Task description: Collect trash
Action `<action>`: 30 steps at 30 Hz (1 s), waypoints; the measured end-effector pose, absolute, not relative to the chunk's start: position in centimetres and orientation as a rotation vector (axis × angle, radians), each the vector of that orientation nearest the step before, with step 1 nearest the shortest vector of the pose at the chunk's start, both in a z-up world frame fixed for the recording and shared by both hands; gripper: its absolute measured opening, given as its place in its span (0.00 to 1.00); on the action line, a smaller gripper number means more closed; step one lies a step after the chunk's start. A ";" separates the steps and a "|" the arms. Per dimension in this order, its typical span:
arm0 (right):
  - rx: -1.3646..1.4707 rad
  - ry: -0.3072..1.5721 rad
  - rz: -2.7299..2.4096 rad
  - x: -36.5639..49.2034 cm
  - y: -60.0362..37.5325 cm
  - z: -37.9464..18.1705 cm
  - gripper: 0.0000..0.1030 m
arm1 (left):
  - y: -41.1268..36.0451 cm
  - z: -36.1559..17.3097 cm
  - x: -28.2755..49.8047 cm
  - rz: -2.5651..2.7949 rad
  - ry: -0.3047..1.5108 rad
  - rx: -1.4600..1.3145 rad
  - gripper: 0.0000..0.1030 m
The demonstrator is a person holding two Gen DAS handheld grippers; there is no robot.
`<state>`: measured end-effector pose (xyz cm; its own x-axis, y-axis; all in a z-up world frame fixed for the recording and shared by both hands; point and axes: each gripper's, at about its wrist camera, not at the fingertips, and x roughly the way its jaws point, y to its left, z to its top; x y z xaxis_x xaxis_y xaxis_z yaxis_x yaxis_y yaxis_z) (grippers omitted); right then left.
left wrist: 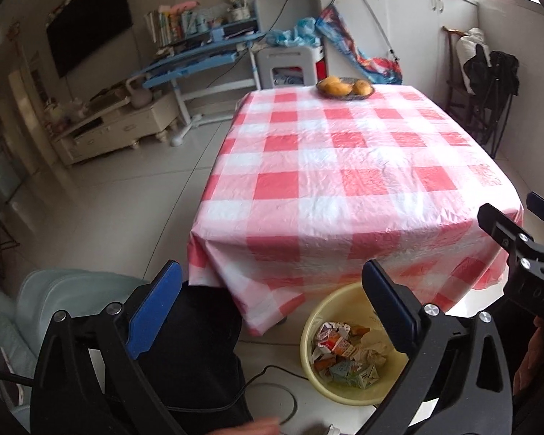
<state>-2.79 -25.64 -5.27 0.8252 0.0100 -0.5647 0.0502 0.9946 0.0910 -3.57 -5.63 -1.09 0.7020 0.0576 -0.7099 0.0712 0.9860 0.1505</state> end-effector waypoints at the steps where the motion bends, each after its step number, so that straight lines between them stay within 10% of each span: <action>1: 0.100 0.600 -0.020 -2.7 -25.7 -5.3 0.93 | -5.4 -1.0 -3.6 -0.015 0.792 0.161 0.93; 30: 0.023 0.444 -0.038 -4.6 -24.2 -3.5 0.93 | -5.0 1.9 -5.2 -0.020 0.655 0.111 0.93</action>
<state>-4.63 -24.18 -3.52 0.9024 -0.0318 -0.4298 0.0417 0.9990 0.0137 -5.22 -5.03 1.92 0.7929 0.0168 -0.6091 0.0535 0.9938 0.0970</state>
